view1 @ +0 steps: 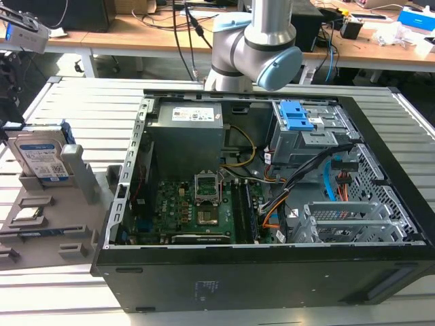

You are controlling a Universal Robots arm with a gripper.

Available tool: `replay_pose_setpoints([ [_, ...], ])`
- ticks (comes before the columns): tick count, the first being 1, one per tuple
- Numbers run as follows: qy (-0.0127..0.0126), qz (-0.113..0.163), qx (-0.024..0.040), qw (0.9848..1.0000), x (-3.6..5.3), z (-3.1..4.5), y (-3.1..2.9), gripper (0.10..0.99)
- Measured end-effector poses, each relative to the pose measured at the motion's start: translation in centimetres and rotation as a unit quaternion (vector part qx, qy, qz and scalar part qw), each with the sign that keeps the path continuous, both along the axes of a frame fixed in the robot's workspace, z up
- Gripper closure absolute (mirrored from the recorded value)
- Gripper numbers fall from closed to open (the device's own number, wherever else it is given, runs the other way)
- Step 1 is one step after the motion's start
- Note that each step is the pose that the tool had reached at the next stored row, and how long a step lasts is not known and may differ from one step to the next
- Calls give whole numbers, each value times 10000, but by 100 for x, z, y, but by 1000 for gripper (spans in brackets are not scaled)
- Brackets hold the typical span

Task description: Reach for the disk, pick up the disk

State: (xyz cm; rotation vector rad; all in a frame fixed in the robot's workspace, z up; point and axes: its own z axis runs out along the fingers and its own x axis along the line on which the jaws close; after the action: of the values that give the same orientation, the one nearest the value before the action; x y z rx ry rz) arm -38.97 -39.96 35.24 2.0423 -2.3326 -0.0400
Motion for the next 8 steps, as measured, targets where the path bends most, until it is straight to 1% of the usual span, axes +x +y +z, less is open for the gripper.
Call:
replay_pose_setpoints([
  [2,0,0,-1,10000,0,0,67,604],
  [3,0,0,-1,10000,0,0,122,604],
  [4,0,0,-1,10000,0,0,145,604],
  [6,0,0,-1,10000,0,0,172,604],
  [8,0,3,-2,10000,-1,-1,176,604],
])
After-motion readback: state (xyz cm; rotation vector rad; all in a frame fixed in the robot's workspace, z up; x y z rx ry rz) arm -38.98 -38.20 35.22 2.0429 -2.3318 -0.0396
